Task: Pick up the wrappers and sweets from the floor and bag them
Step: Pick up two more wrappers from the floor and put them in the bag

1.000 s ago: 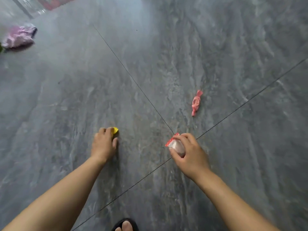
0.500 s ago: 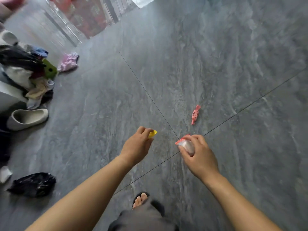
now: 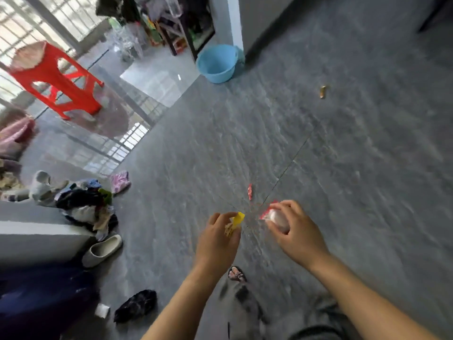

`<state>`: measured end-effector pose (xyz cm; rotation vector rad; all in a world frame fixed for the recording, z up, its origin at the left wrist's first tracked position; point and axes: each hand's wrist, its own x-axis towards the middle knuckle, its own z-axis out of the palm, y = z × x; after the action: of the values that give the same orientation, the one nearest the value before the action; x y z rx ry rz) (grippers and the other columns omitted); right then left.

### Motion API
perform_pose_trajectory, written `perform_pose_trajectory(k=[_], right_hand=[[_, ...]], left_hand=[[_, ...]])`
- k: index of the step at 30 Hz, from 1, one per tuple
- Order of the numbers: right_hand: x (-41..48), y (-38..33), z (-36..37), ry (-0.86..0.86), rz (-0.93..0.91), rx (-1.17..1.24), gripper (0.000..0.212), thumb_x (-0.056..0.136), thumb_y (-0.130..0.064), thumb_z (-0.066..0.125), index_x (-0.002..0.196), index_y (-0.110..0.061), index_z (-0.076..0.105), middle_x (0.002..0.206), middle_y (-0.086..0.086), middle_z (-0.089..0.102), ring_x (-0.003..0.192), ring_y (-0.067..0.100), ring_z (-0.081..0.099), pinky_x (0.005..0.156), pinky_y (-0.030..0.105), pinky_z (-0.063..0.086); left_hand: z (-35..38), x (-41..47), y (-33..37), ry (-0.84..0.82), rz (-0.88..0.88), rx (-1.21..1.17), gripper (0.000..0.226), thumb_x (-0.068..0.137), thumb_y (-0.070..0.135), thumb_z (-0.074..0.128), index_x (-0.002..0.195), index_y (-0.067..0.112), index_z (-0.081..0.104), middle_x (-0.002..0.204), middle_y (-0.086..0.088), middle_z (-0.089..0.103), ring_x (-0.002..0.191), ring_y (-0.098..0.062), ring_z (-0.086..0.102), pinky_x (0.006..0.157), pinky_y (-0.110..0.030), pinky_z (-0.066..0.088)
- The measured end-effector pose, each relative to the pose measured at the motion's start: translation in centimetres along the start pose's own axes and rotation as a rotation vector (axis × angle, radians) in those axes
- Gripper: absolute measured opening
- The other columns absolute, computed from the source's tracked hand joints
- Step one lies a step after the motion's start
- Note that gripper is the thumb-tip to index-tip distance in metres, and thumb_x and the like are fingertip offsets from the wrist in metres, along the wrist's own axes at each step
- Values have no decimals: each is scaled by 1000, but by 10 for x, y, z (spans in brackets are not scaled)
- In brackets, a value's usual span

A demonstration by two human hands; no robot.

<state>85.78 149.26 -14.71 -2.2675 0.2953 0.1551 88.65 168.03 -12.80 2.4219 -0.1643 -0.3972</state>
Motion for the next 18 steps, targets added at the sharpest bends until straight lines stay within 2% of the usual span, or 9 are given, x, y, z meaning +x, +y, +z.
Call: perform_pose_trajectory(k=[4, 9, 14, 18], right_hand=[[-39, -12, -56, 167, 81, 71, 31, 83, -34, 63, 112, -24, 58, 117, -8, 49, 100, 10, 53, 79, 23, 41], [-87, 20, -106, 360, 240, 188, 37, 85, -39, 58, 119, -23, 54, 122, -8, 45, 105, 6, 49, 87, 19, 41], [-148, 87, -183, 550, 360, 159, 38, 86, -40, 57, 119, -22, 53, 122, -5, 47, 102, 10, 53, 84, 17, 43], [-205, 149, -257, 696, 444, 125, 38, 84, -38, 60, 115, -18, 57, 122, 0, 50, 100, 17, 58, 83, 27, 49]], left_hand=[[-18, 2, 63, -135, 232, 41, 27, 89, 34, 55, 115, 31, 54, 108, 8, 52, 82, -15, 60, 70, -35, 51], [1, 26, 146, -227, 458, 129, 27, 89, 34, 54, 116, 31, 53, 110, 8, 53, 81, -16, 60, 69, -36, 52], [77, 16, 252, -350, 605, 148, 26, 88, 34, 55, 113, 35, 52, 107, 9, 53, 80, -18, 62, 66, -41, 54], [165, -13, 343, -441, 729, 140, 29, 87, 32, 58, 115, 31, 54, 108, 8, 55, 87, -17, 59, 71, -33, 49]])
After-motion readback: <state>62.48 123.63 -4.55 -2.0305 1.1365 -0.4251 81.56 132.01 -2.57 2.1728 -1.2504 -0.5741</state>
